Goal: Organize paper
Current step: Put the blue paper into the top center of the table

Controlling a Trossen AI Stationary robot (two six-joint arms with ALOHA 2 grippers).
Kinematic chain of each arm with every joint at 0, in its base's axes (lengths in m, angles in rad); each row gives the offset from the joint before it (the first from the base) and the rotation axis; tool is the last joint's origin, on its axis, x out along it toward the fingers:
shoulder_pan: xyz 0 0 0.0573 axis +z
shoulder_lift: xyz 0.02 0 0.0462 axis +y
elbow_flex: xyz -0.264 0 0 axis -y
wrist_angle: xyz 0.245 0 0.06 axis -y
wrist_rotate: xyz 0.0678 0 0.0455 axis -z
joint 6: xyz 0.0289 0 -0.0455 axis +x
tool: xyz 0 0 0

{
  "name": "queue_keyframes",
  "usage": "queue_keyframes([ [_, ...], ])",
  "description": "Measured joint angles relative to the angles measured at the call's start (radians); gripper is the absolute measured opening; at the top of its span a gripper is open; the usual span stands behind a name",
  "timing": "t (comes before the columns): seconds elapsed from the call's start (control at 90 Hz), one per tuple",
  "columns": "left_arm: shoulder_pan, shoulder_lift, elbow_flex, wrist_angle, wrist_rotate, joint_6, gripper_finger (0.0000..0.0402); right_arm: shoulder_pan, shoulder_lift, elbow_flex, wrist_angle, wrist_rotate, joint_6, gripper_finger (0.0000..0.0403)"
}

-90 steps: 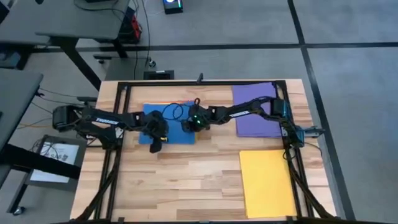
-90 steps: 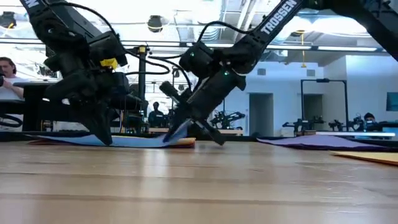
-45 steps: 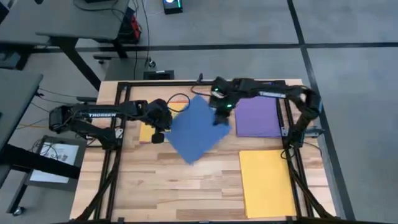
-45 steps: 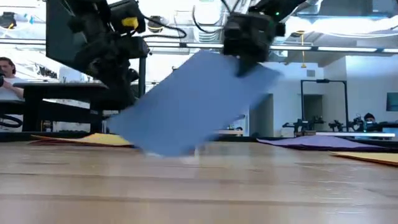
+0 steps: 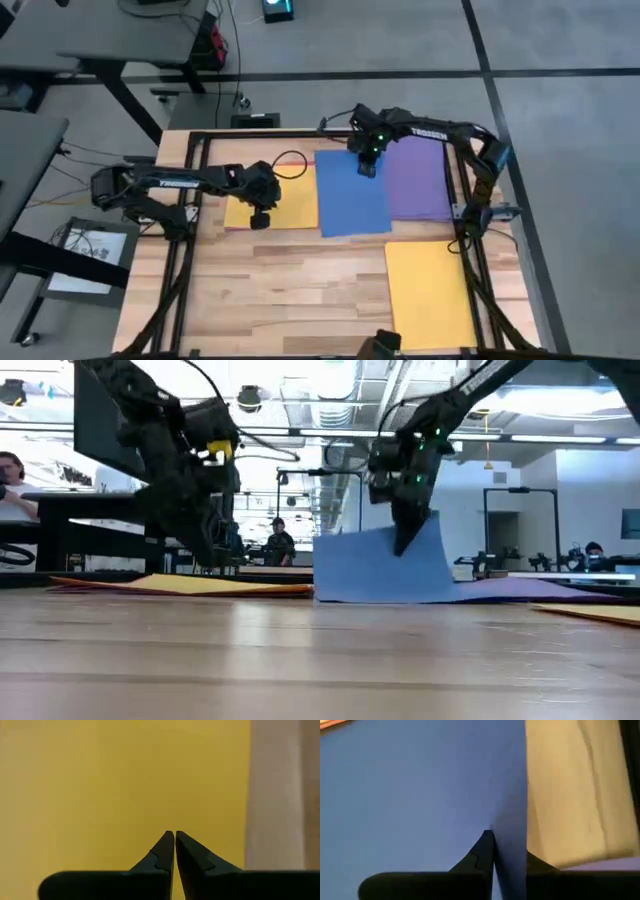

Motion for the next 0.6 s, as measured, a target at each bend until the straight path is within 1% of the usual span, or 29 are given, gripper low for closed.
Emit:
queue_keyframes([
  [0.078, 0.005, 0.041, -0.002, -0.025, -0.018, -0.046, 0.0001, 0.000, 0.035, 0.000, 0.022, 0.000, 0.056, 0.0000],
  [0.178, 0.008, 0.081, 0.002, -0.079, -0.034, -0.080, 0.0001, 0.002, 0.065, 0.000, 0.026, -0.001, 0.092, 0.0000],
  [0.278, 0.007, 0.108, 0.005, -0.140, -0.074, -0.102, 0.0001, 0.001, 0.079, 0.000, 0.039, 0.000, 0.108, 0.0000],
  [0.411, 0.008, 0.105, 0.006, -0.185, -0.110, -0.116, 0.0001, -0.005, 0.080, 0.000, 0.085, 0.014, 0.135, 0.0000],
  [0.5, 0.009, 0.093, 0.005, -0.240, -0.157, -0.125, 0.0001, -0.015, 0.080, 0.000, 0.116, 0.027, 0.158, 0.0000],
  [0.6, 0.010, 0.073, 0.002, -0.294, -0.182, -0.118, 0.0001, -0.029, 0.080, 0.000, 0.142, 0.035, 0.141, 0.0000],
])
